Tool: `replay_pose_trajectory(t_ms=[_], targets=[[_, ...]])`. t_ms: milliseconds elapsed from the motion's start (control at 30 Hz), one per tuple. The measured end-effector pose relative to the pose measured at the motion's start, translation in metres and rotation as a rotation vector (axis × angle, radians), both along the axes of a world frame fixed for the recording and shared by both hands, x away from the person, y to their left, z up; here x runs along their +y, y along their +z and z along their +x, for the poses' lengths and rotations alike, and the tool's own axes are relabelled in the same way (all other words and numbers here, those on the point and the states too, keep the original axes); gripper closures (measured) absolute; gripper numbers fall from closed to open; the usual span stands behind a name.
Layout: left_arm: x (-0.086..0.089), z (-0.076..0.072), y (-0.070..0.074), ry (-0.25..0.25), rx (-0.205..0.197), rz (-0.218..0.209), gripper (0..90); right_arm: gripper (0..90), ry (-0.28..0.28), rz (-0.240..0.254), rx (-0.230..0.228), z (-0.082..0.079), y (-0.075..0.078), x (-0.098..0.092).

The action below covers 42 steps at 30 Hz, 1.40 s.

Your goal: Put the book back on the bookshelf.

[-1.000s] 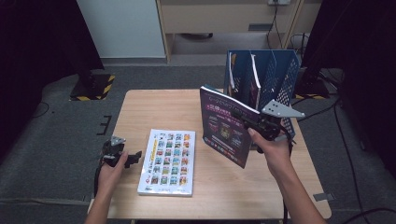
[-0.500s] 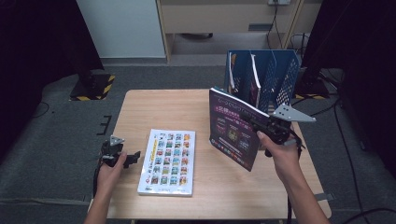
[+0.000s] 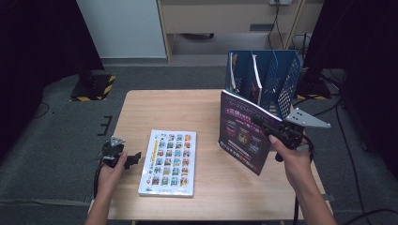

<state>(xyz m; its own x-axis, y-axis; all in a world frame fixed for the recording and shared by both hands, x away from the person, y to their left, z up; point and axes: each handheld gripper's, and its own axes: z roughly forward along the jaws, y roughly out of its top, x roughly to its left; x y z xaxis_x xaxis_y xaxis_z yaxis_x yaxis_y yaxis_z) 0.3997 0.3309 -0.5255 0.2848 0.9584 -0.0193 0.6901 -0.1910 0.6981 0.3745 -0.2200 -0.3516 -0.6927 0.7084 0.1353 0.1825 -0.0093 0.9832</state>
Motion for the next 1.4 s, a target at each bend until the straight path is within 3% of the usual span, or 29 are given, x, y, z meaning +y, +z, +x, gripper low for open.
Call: replay_pose_trajectory(t_ms=[900, 1400], targets=[[0.008, 0.001, -0.007, 0.046, 0.014, 0.042, 5.4, 84.3, -0.066, -0.008, -0.008, -0.025, 0.005, -0.044], [0.007, -0.001, -0.009, 0.057, 0.006, 0.032, 3.8, 84.3, -0.07, 0.035, -0.03, -0.031, 0.027, -0.057]])
